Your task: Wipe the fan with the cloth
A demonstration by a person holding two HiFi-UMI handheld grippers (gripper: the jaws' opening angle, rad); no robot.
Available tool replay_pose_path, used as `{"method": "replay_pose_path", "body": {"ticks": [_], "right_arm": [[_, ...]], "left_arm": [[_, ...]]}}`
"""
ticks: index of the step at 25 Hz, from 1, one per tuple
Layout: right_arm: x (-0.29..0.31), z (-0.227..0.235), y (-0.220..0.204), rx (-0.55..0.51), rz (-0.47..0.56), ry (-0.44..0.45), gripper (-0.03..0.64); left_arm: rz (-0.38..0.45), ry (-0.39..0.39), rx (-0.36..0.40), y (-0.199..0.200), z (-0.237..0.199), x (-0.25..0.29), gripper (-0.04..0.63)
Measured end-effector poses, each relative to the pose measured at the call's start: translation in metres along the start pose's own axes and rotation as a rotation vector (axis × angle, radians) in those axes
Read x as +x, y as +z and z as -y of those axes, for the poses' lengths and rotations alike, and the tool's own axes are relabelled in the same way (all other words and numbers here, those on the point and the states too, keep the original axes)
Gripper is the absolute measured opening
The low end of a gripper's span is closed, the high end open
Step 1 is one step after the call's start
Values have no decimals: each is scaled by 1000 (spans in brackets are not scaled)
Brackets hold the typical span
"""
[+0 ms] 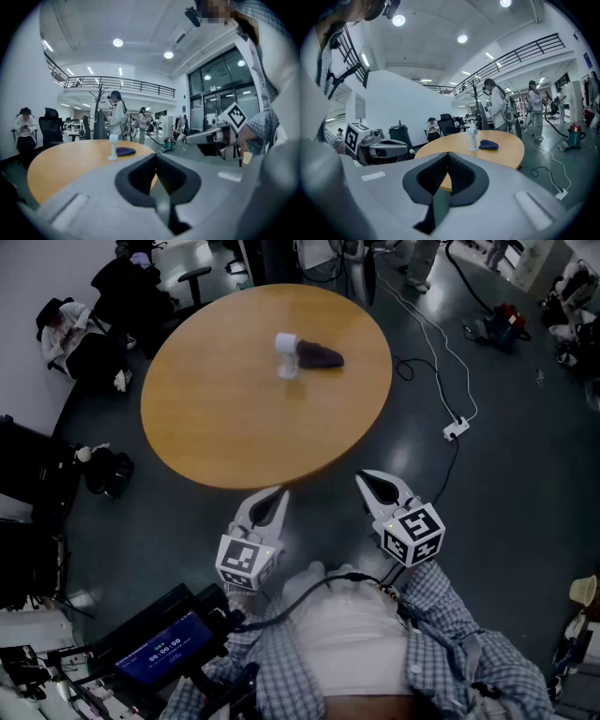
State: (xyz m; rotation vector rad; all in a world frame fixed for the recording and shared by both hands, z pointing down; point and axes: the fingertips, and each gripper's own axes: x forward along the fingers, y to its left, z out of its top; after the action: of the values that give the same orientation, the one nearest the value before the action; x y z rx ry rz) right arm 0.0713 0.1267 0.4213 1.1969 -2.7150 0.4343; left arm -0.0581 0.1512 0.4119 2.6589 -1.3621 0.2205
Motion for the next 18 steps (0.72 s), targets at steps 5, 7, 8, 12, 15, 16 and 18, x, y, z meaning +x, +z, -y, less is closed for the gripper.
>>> {"method": "replay_pose_path", "body": {"ticks": [5,7,8,12,15,16,18], "right_arm": [[5,-2,1,-4,-7,10,3],[4,-2,0,-5,-9,12,3],[4,-2,0,-6,-10,14,3],[1,-3,-1,-7,-8,21,3],[3,-2,0,0,-12,17,3],[4,-1,1,7,-11,15,3],[4,2,0,23,-6,11,3]], "left_arm": [[5,7,17,-5,-8,-1,0],[-7,3,5,-3,-4,-1,0],[-11,3,2,-3,-3,-1,0],[1,12,21,-7,-3,-2,0],[-8,9,7,-1,-1,-1,2],[-11,9,1,1,-2,0,0],[-10,12,-2,0,-3,1,0]]}}
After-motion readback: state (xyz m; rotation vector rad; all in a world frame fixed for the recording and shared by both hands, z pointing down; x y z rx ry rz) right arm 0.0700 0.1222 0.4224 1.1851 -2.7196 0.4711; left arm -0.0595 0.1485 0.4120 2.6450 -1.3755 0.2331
